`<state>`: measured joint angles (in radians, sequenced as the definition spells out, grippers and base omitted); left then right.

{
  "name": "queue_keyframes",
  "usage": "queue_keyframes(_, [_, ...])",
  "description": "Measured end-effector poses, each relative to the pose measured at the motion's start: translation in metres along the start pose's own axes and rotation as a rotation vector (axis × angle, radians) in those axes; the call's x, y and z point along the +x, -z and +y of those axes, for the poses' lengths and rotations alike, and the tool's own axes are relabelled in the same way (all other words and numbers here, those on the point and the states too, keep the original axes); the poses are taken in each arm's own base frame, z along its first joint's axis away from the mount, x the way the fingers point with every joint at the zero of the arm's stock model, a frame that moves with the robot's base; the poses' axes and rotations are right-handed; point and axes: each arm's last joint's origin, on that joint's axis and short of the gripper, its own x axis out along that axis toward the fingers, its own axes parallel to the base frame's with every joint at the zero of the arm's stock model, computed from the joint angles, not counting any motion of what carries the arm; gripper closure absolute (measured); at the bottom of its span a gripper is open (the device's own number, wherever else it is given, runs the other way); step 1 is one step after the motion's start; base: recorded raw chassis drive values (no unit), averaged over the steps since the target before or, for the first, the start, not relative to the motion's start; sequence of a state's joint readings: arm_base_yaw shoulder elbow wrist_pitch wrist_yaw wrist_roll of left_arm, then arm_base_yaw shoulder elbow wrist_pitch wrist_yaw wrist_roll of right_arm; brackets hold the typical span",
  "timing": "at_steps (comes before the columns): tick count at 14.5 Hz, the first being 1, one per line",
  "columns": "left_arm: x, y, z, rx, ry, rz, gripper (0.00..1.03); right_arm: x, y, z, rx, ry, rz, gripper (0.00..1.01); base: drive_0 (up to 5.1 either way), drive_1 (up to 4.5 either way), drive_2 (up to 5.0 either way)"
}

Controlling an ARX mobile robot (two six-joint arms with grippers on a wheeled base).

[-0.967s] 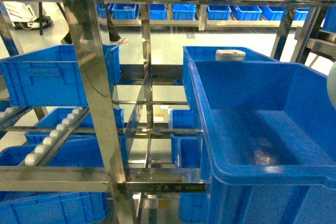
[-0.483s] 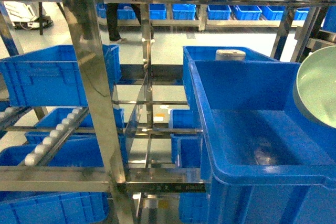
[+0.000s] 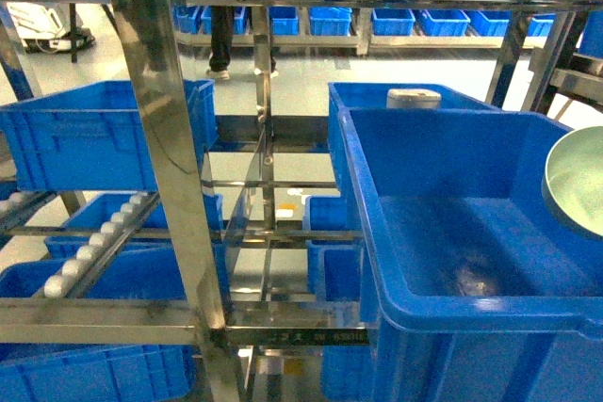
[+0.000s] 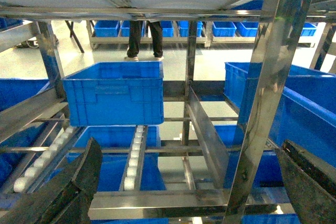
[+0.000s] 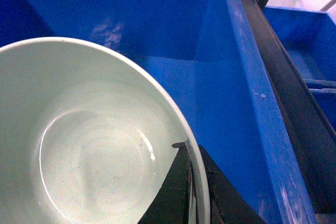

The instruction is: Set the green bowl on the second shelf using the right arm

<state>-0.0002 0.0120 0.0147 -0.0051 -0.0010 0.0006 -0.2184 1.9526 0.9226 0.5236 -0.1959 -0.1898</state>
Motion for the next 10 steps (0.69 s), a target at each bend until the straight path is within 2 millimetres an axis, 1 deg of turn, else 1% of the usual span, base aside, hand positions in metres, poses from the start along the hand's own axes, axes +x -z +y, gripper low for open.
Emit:
queue_keyframes(2, [0.0, 0.0, 0.0, 0.0, 0.0, 0.0, 0.05, 0.026, -0.004, -0.009, 0.03, 0.001, 0.013, 0.99, 0.0, 0.0, 0.0])
queue_keyframes(7, [0.0, 0.0, 0.0, 0.0, 0.0, 0.0, 0.05, 0.09, -0.024, -0.031, 0.049, -0.009, -0.003, 0.99, 0.0, 0.0, 0.0])
queue_keyframes(9, [0.0, 0.0, 0.0, 0.0, 0.0, 0.0, 0.05, 0.107, -0.033, -0.035, 0.047, -0.016, -0.009, 0.99, 0.0, 0.0, 0.0])
queue_keyframes(10, [0.0, 0.0, 0.0, 0.0, 0.0, 0.0, 0.05, 0.116, -0.036, -0.031, 0.038, -0.028, -0.016, 0.99, 0.0, 0.0, 0.0])
